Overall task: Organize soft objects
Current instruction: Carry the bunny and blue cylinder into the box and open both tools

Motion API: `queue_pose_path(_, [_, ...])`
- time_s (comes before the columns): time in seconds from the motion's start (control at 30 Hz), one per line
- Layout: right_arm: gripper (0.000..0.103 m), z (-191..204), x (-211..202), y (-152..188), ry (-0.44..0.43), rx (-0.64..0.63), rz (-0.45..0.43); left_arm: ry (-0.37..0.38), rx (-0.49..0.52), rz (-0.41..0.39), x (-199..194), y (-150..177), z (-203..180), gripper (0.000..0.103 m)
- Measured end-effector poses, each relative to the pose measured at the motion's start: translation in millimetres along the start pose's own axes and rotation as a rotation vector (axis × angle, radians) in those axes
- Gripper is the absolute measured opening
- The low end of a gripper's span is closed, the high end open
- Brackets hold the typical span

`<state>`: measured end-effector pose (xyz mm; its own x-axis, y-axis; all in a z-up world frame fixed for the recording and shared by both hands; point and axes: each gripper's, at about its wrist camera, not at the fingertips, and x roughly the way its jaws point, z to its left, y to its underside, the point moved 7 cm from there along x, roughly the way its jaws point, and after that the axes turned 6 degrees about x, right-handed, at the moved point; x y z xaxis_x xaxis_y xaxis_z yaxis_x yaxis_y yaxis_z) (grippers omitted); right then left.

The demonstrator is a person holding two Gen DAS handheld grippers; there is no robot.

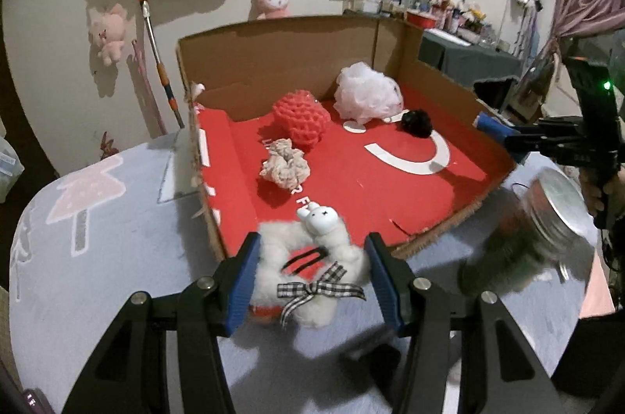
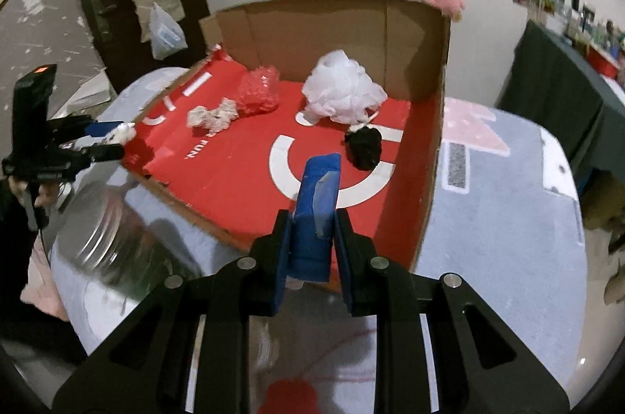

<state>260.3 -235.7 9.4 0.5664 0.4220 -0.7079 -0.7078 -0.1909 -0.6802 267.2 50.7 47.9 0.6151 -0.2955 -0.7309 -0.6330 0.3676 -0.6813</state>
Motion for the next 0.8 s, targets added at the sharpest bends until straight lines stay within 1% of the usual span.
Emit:
queue_pose_path(0.1, [0.021,-1,16,-5,0.03,0.01,0.043,0.0,-0.029,0.038,13,-6,-2,0.056])
queue_pose_path(0.2, [0.021,-2,31,-8,0.072,0.016,0.09,-0.011,-0.032,0.072,27,-10,-3,0.056])
queue_pose_path(0.4, [0.021,-2,53,-12,0.151,-0.006,0.157,-0.078,-0.004,0.142,50,-15,-1,0.056])
queue_pose_path(0.53, [0.021,-3,64,-12,0.189,-0.024,0.195,-0.097,0.009,0.187,63,-12,1,0.056])
queue_pose_path(0.63, [0.021,-2,70,-11,0.216,-0.044,0.218,-0.113,0.019,0.215,71,-10,2,0.056])
queue_pose_path(0.7, [0.022,-1,75,-10,0.227,-0.054,0.233,-0.135,0.031,0.219,74,-11,4,0.056])
queue_pose_path(0.8, [0.022,0,80,-9,0.25,-0.078,0.243,-0.132,0.032,0.222,76,-13,4,0.057])
